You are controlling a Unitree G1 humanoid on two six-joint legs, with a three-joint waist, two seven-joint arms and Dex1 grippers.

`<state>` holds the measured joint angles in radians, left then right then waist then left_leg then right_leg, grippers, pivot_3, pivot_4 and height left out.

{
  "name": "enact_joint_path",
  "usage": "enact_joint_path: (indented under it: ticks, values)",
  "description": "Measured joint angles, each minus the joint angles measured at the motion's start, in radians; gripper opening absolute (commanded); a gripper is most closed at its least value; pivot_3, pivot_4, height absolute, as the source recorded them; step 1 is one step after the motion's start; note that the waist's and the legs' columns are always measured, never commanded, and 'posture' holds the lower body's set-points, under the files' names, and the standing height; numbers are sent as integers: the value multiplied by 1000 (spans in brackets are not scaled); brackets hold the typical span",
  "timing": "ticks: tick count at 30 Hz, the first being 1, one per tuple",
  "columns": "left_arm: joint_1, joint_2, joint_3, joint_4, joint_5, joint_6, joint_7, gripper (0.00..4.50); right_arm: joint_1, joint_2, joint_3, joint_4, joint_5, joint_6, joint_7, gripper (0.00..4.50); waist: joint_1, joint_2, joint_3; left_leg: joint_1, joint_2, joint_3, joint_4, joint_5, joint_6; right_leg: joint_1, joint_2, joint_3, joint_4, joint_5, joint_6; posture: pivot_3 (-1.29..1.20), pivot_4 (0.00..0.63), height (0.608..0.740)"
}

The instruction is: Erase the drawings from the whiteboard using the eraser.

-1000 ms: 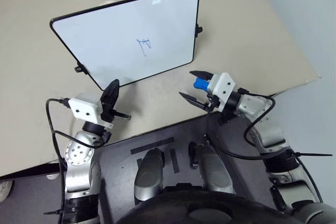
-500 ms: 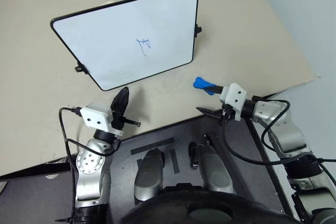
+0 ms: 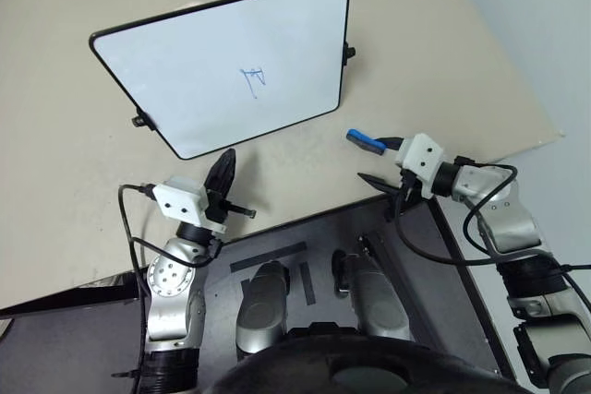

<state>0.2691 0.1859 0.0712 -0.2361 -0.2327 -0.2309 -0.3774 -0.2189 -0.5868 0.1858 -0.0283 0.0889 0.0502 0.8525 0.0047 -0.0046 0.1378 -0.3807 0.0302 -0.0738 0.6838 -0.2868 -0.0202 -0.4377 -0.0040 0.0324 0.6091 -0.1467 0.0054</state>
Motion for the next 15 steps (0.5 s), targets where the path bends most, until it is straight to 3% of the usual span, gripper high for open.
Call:
enact_joint_path:
  ticks: [8,11,15]
  values:
    - [-13,-6,-3,48,0,-33,-9,0,-42,29,0,77,-19,-52,-11,3702,0,0,0,1,0,0,0,1,0,0,0,0,0,1,-1,0,150,740]
    - [-18,-8,-3,55,1,-43,-8,0,-53,37,0,101,-30,-68,-16,3092,0,0,0,3,0,0,0,1,0,2,0,0,0,0,1,0,150,740]
    - [-24,-8,-3,64,1,-51,-8,0,-62,42,0,125,-46,-77,-28,1784,0,0,0,4,0,0,0,1,0,4,0,0,0,-3,6,0,150,740]
